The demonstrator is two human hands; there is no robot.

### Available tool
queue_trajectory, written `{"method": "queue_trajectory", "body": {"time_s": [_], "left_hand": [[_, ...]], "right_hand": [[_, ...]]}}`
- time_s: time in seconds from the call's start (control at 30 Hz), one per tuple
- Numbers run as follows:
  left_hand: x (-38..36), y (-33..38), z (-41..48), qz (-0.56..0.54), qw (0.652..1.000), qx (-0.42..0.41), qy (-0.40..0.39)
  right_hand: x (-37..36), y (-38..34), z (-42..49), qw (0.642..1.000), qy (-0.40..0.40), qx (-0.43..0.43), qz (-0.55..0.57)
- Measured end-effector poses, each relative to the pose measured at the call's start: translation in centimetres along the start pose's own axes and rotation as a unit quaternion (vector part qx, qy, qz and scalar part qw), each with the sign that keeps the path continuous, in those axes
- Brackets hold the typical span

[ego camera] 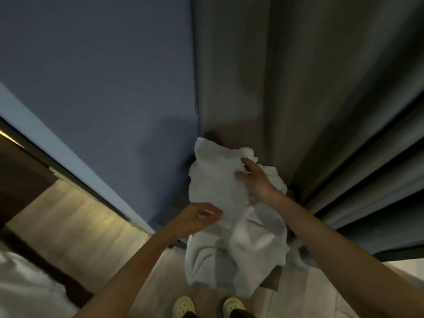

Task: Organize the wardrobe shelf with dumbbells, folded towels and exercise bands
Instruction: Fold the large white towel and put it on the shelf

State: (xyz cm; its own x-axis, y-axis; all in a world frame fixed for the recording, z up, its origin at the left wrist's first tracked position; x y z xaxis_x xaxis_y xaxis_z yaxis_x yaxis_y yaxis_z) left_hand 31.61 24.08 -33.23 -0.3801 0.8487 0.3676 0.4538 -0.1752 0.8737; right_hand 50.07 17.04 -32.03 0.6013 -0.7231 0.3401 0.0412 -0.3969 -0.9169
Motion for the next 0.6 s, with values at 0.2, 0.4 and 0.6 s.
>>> {"method": "queue_trajectory", "body": {"time_s": [0.2,0.4,0.6], "left_hand": [[3.9,4.0,5.9,0.071,0.949,-0.104,0.289],[3.1,5.9,10.4,0.331,0.934,-0.06,0.119],[-3.7,0.4,7.6,0.262,0.953,0.081,-0.132]], "right_hand": [[6.0,-5.8,-3.7,0.986,-0.024,0.144,-0.085],[9.9,-5.9,-7.3,0.98,-0.015,0.169,-0.101],[12.0,-2.8,-9.1,0.982,0.076,0.151,-0.079]]}}
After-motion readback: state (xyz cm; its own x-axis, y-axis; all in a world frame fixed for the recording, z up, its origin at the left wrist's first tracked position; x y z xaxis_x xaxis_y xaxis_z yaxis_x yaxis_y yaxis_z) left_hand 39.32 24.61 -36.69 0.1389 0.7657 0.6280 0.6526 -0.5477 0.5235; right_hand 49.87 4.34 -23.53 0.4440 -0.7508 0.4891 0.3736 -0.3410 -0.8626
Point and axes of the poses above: each hand's wrist, its own z-axis towards the middle knuckle, its own x-axis out of the back of the hand, y = z × x, the point moved 4 cm from there along z, towards the middle knuckle, and after that the axes turned 13 degrees about y, right-handed, at the moved point
